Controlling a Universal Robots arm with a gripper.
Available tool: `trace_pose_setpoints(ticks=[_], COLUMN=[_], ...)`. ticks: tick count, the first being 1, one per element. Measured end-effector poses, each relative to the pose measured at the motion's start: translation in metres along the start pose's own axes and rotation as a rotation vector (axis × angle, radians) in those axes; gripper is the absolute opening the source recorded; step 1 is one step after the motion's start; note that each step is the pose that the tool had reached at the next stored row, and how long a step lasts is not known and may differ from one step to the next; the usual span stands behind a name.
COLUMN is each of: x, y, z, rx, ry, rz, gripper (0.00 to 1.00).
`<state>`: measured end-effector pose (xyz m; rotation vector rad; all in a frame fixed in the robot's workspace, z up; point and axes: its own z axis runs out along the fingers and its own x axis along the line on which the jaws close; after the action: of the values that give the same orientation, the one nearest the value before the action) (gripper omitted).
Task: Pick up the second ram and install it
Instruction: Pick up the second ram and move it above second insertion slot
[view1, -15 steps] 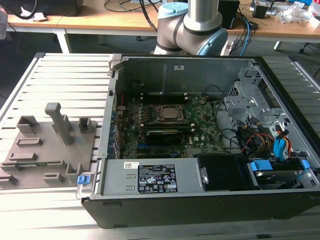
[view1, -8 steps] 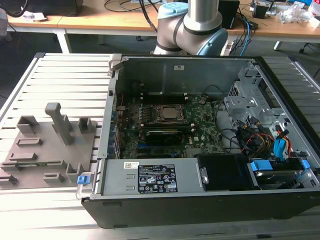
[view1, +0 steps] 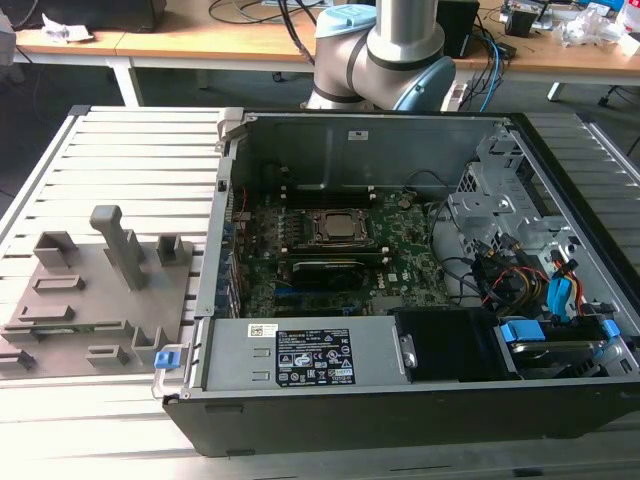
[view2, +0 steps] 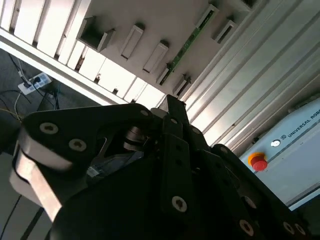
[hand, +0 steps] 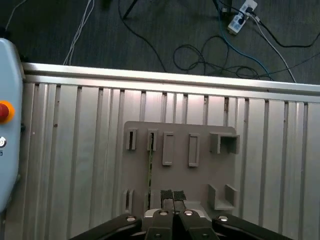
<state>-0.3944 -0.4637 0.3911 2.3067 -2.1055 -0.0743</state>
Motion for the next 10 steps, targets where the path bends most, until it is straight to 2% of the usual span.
trace_pose_setpoints(ticks=[5, 8, 10], x=[0.0, 0.0, 0.0], y=[0.0, 0.0, 0.0], z=[0.0, 0.0, 0.0], rx=[-0.0018, -0.0024, -0.0026], ry=[0.0035, 0.0048, 0.005], rz=[-0.077, -0.108, -0.112], gripper=[0.11, 0.11, 0.11])
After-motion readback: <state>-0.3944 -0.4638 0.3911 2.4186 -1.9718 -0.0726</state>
